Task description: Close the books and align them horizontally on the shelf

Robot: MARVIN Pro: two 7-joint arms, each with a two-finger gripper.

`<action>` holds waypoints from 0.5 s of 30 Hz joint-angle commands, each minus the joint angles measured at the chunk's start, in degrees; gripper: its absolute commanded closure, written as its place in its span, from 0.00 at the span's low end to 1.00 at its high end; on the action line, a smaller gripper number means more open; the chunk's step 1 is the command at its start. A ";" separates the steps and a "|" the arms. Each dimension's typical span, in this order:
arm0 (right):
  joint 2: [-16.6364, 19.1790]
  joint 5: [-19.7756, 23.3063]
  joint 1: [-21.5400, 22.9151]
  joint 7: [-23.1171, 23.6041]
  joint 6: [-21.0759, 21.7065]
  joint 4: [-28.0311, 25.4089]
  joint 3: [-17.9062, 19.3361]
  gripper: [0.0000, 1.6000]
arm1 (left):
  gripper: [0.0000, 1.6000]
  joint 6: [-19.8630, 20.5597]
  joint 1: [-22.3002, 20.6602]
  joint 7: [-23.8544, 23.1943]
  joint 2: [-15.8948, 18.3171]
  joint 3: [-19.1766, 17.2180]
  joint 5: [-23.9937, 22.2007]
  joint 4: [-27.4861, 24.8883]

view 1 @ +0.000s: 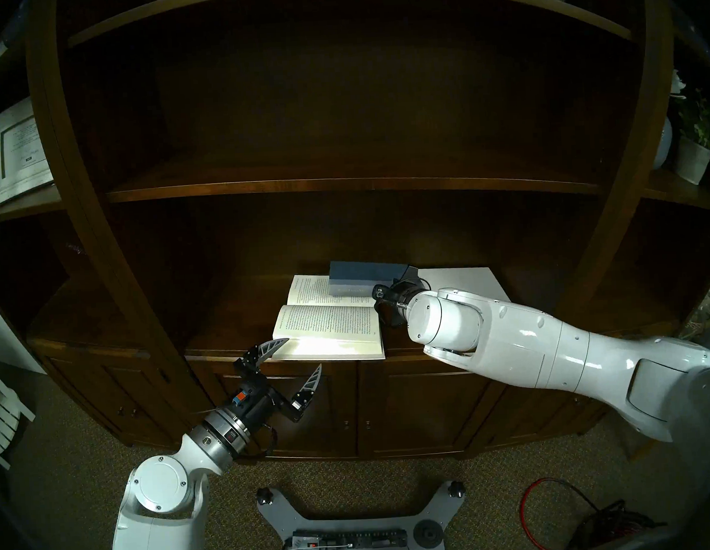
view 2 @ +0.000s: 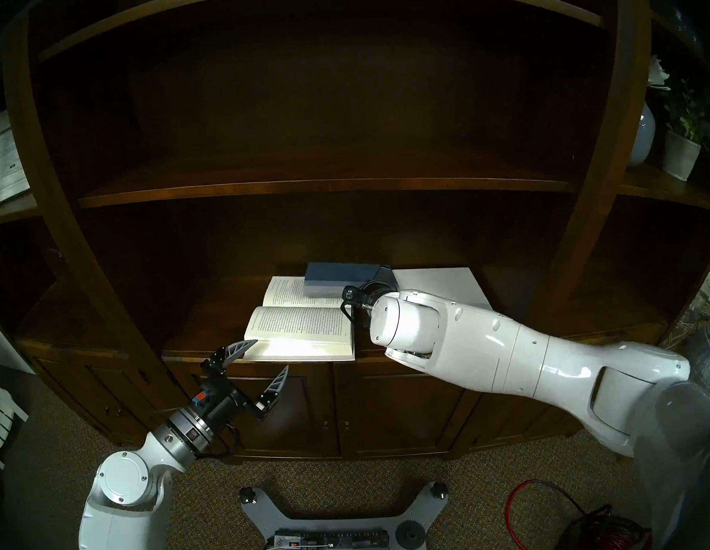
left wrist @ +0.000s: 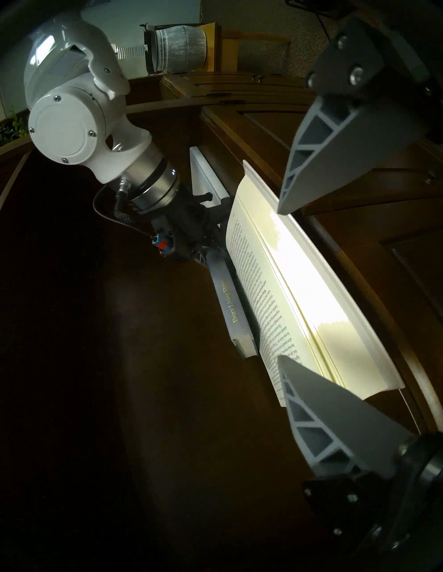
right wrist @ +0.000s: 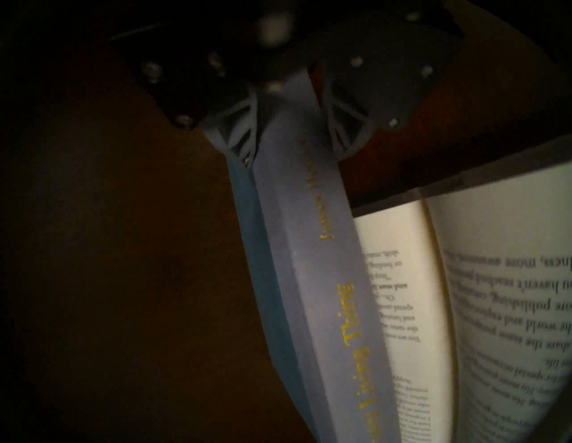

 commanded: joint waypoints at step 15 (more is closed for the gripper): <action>14.89 -0.12 -2.34 -6.64 7.32 -16.41 8.29 1.00 | 0.00 -0.45 -0.96 -0.02 0.02 0.10 -0.18 -1.38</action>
